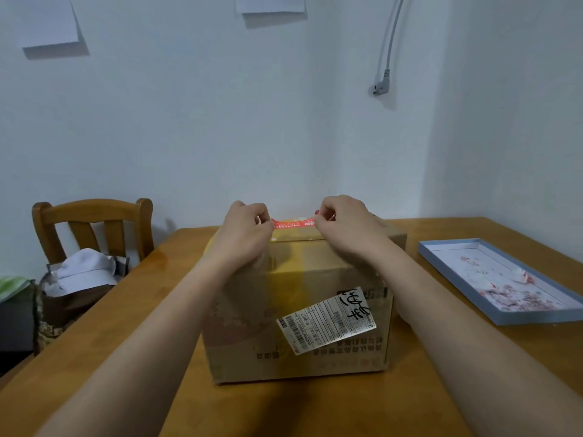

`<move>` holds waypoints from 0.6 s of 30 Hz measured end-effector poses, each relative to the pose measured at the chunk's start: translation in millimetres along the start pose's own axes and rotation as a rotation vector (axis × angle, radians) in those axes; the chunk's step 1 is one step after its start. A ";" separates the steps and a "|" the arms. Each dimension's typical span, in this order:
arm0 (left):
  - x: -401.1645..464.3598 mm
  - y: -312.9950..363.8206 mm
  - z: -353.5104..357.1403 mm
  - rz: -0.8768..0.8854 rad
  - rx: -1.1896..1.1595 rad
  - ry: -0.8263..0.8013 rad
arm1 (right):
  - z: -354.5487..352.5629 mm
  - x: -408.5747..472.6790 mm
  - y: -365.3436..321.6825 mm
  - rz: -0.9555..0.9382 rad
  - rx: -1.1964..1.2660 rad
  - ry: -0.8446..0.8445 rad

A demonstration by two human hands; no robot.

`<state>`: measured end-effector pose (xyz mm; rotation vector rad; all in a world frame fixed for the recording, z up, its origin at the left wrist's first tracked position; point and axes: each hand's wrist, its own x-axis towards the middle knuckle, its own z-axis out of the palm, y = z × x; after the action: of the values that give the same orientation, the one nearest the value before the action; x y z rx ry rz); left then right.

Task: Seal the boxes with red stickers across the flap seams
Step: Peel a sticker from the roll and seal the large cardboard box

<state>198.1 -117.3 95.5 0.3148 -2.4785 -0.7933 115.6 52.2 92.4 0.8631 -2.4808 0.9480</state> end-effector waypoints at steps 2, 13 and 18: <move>4.2 -4.8 0.5 -0.022 0.012 -0.050 | 3.1 4.1 1.6 0.016 0.033 -0.041; 21.1 -11.9 0.7 -0.054 0.161 -0.220 | 11.9 12.1 4.9 0.091 0.032 -0.141; 25.2 -11.4 -2.9 -0.044 0.186 -0.284 | 14.6 6.0 5.0 0.053 -0.009 -0.160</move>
<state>179.2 -137.0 100.9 0.3436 -2.8295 -0.6647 106.4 42.6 82.5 0.9077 -2.6531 0.9169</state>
